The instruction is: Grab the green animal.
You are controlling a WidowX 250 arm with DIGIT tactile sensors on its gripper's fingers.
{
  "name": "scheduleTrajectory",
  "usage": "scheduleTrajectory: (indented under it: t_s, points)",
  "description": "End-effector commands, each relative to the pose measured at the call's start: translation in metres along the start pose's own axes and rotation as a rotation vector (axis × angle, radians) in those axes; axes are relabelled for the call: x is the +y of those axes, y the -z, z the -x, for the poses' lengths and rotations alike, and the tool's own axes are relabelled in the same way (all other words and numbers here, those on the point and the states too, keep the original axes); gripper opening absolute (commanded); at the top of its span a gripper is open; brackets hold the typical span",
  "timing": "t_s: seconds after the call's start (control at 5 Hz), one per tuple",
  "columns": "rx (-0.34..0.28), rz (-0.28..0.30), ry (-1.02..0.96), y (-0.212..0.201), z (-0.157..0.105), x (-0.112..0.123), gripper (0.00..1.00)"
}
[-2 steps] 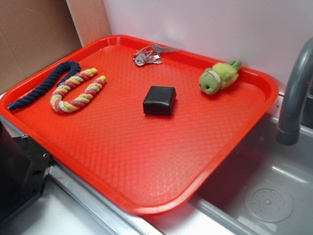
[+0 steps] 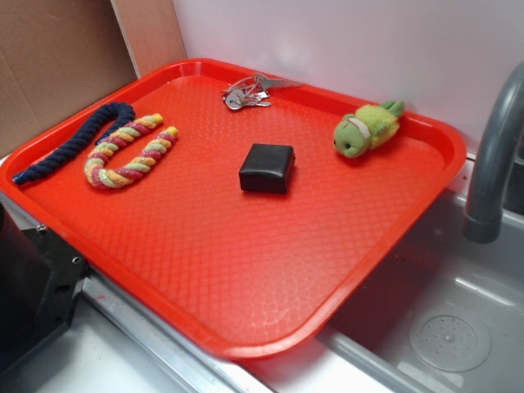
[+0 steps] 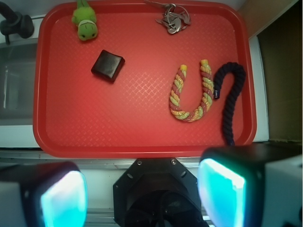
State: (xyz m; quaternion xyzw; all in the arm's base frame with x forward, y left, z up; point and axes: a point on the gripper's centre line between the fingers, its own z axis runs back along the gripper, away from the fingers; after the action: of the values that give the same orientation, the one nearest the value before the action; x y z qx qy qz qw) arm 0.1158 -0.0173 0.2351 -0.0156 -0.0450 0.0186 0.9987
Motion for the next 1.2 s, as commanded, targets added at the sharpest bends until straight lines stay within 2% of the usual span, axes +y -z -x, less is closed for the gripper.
scheduleTrajectory:
  t_s: [0.0, 0.2, 0.4, 0.6, 0.8, 1.0]
  points:
    - [0.017, -0.046, -0.058, 0.038, -0.028, -0.007, 1.00]
    - [-0.040, -0.024, -0.055, 0.052, -0.040, -0.012, 1.00]
    - [-0.162, 0.006, 0.050, 0.062, -0.059, -0.027, 1.00]
    - [-0.298, 0.017, 0.087, 0.074, -0.089, -0.048, 1.00]
    - [-0.277, -0.030, 0.073, 0.094, -0.123, -0.075, 1.00]
    - [-0.200, -0.052, 0.059, 0.122, -0.142, -0.085, 1.00]
